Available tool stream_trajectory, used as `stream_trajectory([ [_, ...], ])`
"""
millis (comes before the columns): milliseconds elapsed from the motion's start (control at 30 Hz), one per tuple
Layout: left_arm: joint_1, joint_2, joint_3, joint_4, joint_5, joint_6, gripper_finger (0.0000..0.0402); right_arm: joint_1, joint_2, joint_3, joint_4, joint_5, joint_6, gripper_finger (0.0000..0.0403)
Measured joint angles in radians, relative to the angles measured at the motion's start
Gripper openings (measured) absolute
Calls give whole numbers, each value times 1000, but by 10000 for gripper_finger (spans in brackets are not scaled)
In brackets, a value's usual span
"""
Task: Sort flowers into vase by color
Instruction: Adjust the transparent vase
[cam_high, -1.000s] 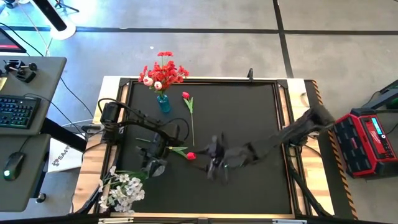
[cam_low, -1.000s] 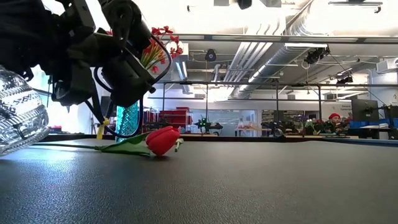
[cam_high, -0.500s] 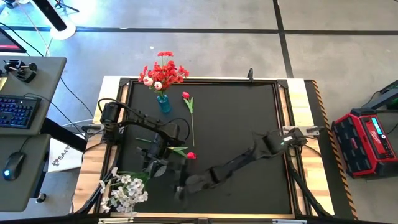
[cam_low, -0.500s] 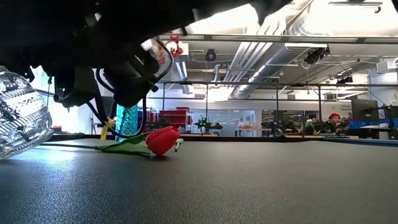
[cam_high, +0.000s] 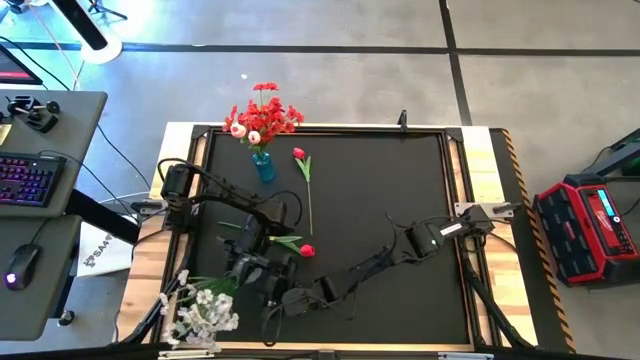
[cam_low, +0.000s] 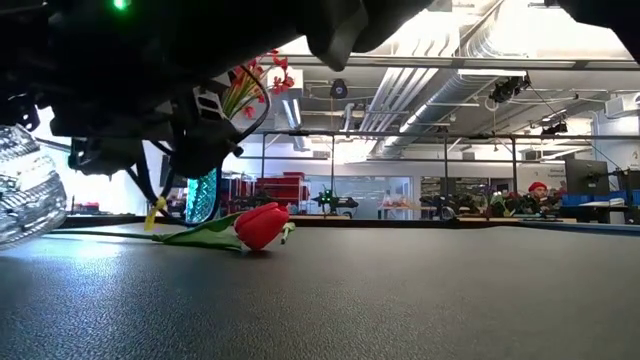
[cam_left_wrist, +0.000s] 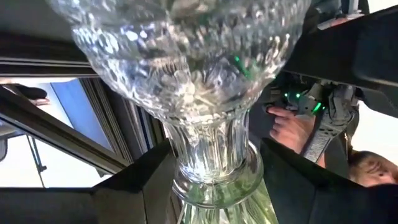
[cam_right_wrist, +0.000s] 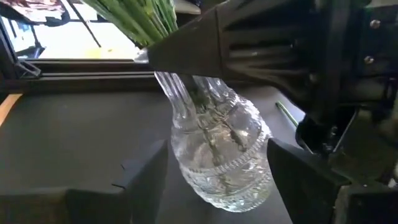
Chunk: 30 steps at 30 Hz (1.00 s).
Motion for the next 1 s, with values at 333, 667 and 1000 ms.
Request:
stream_trajectory([
  [333,0,0,44,15,-36,32,198,38,-14,0,-20,-57,-1,264],
  [667,5,0,45,18,12,-2,198,84,-94,1,-44,-48,-236,263],
  [1000,38,1,27,8,49,-28,198,29,-114,57,-96,-186,-379,263],
])
